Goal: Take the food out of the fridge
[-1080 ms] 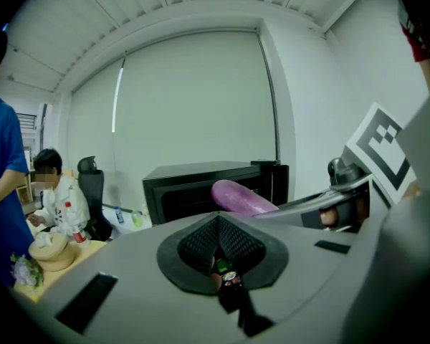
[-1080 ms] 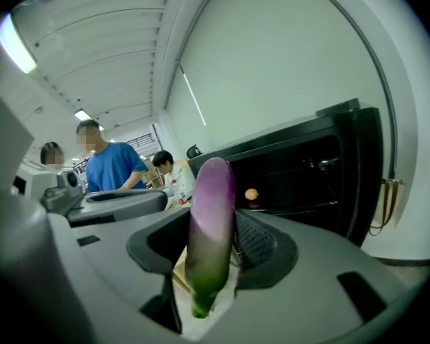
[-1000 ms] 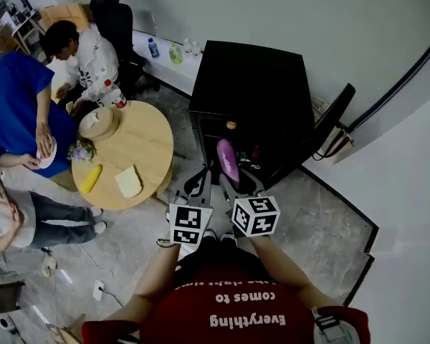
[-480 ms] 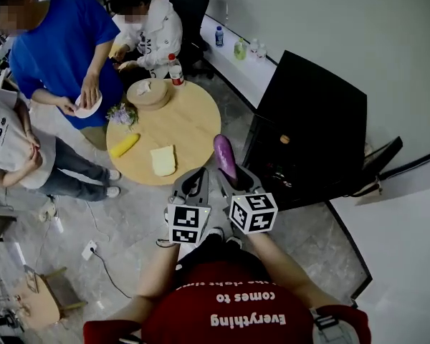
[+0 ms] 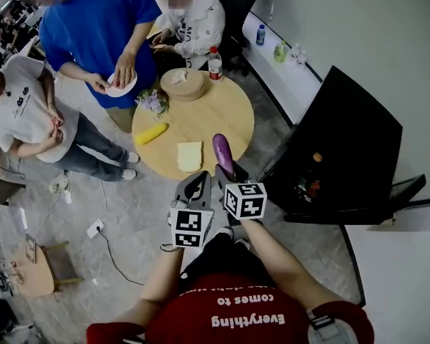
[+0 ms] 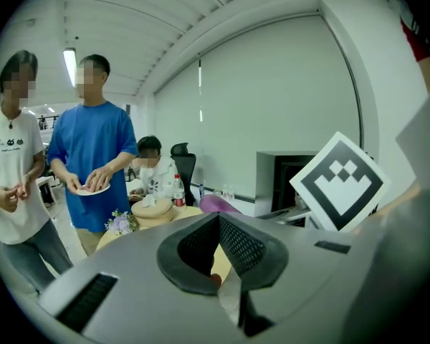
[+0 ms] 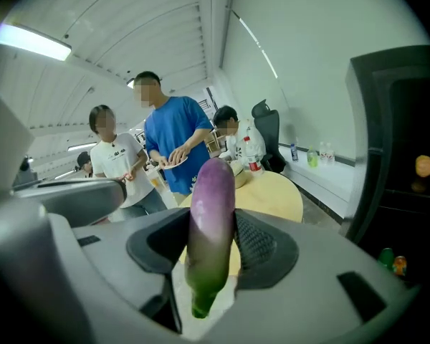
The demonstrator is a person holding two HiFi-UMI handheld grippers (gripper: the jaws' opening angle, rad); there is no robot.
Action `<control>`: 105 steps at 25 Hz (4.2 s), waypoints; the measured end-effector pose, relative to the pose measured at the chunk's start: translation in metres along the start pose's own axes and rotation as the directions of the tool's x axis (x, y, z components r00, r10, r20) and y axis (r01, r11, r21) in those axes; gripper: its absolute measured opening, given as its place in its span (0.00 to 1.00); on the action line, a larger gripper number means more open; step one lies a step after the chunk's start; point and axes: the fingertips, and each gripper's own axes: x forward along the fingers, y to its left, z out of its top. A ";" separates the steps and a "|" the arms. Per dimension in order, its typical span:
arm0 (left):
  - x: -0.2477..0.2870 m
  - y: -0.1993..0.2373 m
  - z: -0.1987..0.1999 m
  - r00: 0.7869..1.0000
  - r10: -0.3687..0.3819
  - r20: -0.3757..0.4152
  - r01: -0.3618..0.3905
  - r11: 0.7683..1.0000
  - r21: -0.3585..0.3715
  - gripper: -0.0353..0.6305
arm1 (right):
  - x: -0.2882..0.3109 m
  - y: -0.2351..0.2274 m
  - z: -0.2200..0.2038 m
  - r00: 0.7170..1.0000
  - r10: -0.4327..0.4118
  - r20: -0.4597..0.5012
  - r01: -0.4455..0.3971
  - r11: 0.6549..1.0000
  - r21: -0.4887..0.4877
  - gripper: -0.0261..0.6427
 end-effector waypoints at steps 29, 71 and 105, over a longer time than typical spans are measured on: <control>-0.009 0.101 -0.075 0.973 0.217 -0.080 -0.228 0.958 -0.175 0.06 | 0.179 -0.071 -0.152 0.915 -0.130 -0.383 0.049 0.976 -0.214 0.33; -0.005 0.040 -0.001 0.998 0.064 0.030 -0.062 0.997 -0.050 0.06 | -0.005 -0.052 -0.034 0.997 -0.069 -0.019 0.066 0.990 -0.126 0.06; 0.060 -0.259 0.010 0.809 -0.581 -0.089 0.586 0.785 0.199 0.06 | -0.241 -0.213 -0.004 0.870 -0.413 0.271 0.417 0.908 0.045 0.06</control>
